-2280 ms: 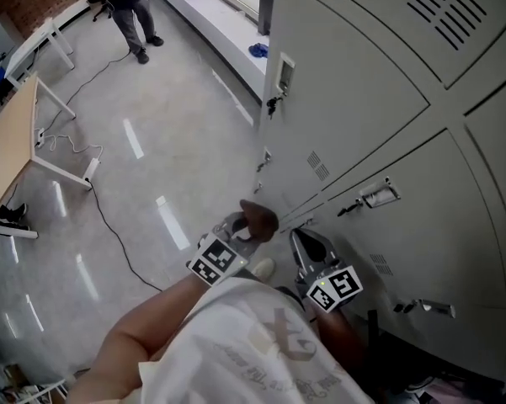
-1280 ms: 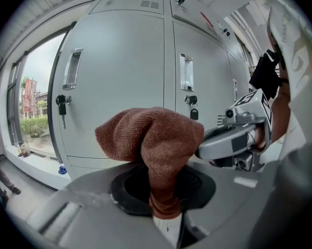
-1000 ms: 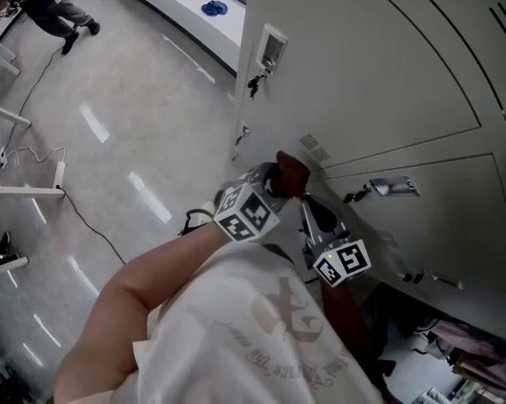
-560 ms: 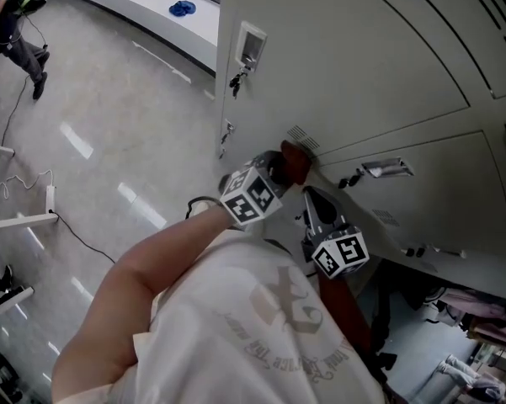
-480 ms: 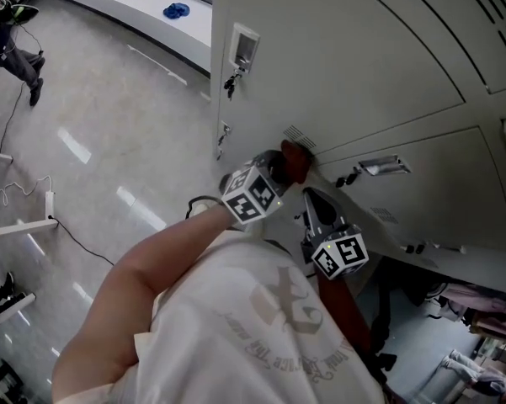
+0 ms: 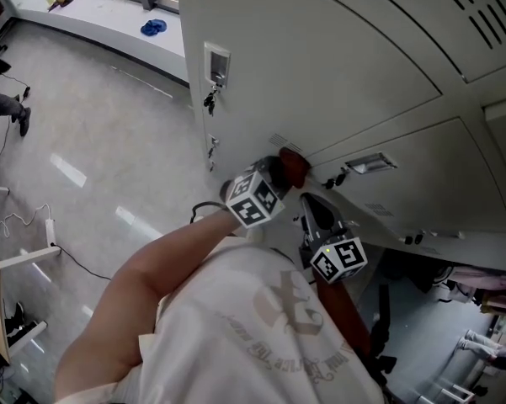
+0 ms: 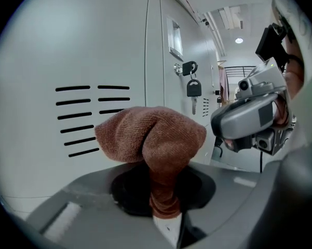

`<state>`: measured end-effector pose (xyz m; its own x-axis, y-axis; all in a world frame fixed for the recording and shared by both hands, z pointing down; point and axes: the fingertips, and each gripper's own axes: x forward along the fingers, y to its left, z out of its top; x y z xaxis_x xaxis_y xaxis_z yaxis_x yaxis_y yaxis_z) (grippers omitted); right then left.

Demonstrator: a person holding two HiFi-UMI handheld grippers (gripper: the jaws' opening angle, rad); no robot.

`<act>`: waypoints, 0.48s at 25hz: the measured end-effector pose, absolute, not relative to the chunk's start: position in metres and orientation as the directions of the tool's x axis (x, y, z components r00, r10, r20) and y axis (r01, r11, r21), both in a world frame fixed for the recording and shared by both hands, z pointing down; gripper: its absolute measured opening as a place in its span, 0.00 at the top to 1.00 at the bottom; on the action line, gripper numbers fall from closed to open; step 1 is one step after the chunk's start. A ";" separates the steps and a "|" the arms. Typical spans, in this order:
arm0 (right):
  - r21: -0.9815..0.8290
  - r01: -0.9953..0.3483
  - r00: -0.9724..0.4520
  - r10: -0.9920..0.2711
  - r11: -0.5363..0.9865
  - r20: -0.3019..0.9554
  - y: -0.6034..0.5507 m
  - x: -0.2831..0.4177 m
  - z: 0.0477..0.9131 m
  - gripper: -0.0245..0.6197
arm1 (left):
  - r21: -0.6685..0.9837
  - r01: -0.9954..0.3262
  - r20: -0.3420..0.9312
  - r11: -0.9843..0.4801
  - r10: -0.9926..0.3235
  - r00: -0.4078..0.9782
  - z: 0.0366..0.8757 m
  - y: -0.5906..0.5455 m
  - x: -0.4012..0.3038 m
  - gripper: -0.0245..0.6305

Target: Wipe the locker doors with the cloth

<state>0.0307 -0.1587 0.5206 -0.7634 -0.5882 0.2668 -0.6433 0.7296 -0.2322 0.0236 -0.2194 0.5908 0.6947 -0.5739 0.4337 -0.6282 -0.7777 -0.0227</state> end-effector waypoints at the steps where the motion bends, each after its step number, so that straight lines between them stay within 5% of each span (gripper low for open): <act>1: -0.233 -0.644 -0.763 -0.589 0.729 0.267 -0.159 0.029 0.520 0.95 | -0.023 -0.628 0.438 -0.778 -0.573 0.693 0.591 -0.220 0.022 0.84; 12: -0.232 -0.634 -0.771 -0.577 0.738 0.269 -0.161 0.006 0.519 0.95 | -0.019 -0.702 0.466 -0.712 -0.627 0.624 0.596 -0.234 -0.044 0.84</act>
<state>0.0062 -0.1611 0.5192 -0.7710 -0.5772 0.2689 -0.6335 0.7382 -0.2319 -0.0443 -0.2339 0.5962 0.6240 -0.6272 0.4661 -0.7017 -0.7122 -0.0191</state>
